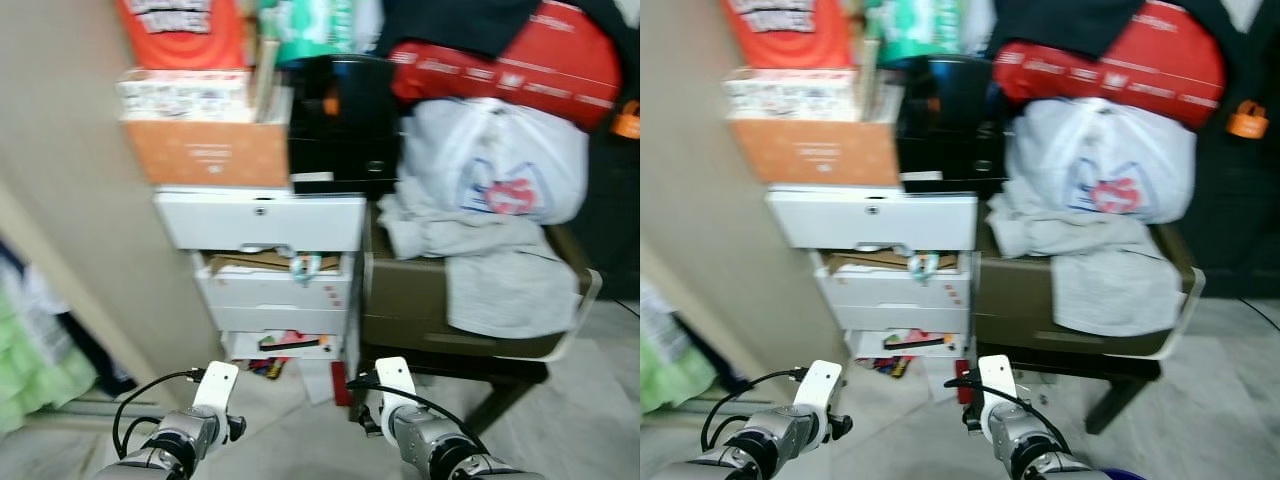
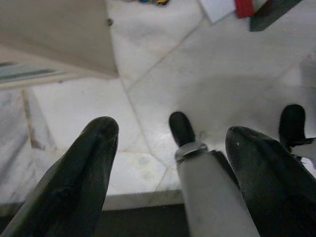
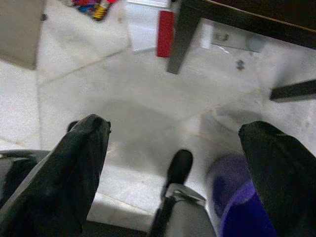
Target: Clean up the room
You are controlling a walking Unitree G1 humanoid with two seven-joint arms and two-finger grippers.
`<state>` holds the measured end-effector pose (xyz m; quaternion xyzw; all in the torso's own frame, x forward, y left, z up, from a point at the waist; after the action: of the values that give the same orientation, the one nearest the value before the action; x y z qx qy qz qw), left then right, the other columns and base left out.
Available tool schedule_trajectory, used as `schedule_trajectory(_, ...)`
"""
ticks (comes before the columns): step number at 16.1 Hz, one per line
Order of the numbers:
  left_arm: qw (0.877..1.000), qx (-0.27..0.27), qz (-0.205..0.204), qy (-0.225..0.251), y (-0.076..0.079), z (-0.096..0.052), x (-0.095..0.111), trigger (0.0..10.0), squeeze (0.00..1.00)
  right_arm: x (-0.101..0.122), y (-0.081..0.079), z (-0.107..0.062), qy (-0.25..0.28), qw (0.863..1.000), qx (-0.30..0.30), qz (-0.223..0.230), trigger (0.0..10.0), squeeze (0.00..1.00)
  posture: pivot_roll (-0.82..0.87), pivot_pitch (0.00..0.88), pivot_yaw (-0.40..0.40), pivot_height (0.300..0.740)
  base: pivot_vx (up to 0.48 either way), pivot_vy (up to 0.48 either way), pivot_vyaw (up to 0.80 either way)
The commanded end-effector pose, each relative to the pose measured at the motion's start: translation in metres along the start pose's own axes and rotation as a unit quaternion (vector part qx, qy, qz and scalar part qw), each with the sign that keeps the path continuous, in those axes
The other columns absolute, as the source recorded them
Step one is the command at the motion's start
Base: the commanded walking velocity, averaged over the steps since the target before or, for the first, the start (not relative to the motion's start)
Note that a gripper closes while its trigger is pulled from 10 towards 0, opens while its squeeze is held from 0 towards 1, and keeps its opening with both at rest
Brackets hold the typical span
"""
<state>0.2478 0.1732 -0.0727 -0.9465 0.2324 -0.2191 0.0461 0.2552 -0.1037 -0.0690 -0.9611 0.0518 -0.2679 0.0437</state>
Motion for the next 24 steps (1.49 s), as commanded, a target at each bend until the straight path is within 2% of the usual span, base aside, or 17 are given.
schedule_trajectory(1, 1.000, 0.006, -0.001, 0.001, -0.004, -0.001, 0.001, 10.0, 0.00, 0.003, -0.006, 0.000, 0.004, 1.000, 0.009, -0.007, 10.0, 0.00, -0.11, 0.000, 0.025, 0.740, 0.000, 0.349, 0.00)
schedule_trajectory(5, 1.000, 0.007, -0.001, 0.004, -0.004, -0.001, 0.003, 10.0, 0.00, 0.004, -0.007, 0.000, 0.006, 1.000, 0.011, -0.009, 10.0, 0.00, -0.12, 0.000, 0.028, 0.740, 0.000, 0.349, 0.00)
schedule_trajectory(11, 1.000, 0.000, 0.003, 0.025, 0.001, -0.001, 0.016, 10.0, 0.00, 0.008, -0.009, -0.001, 0.013, 1.000, 0.013, -0.017, 10.0, 0.00, -0.13, 0.000, 0.038, 0.740, 0.000, 0.292, 0.00)
schedule_trajectory(14, 1.000, 0.000, 0.005, 0.028, 0.002, -0.001, 0.018, 10.0, 0.00, 0.009, -0.009, -0.001, 0.015, 0.999, 0.015, -0.026, 10.0, 0.00, -0.13, 0.000, 0.034, 0.740, 0.000, 0.000, 0.00)
schedule_trajectory(24, 1.000, 0.002, 0.012, 0.029, 0.001, -0.001, 0.019, 10.0, 0.00, 0.011, -0.015, -0.001, 0.018, 0.998, 0.024, -0.046, 10.0, 0.00, -0.13, 0.000, 0.039, 0.740, 0.000, 0.293, 0.00)
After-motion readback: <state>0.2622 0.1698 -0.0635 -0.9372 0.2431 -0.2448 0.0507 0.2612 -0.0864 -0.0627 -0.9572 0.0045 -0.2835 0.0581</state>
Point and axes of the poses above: a point about 5 cm out from each wrist's last joint towards the gripper, its own z axis pointing out of the wrist towards the gripper, its own x axis along the axis of the wrist's last joint, y = z × x, the point moved 2 cm from there along z, pointing out of the wrist towards the gripper, and after that the axes turned 15 degrees about z, right-handed, at the moved point
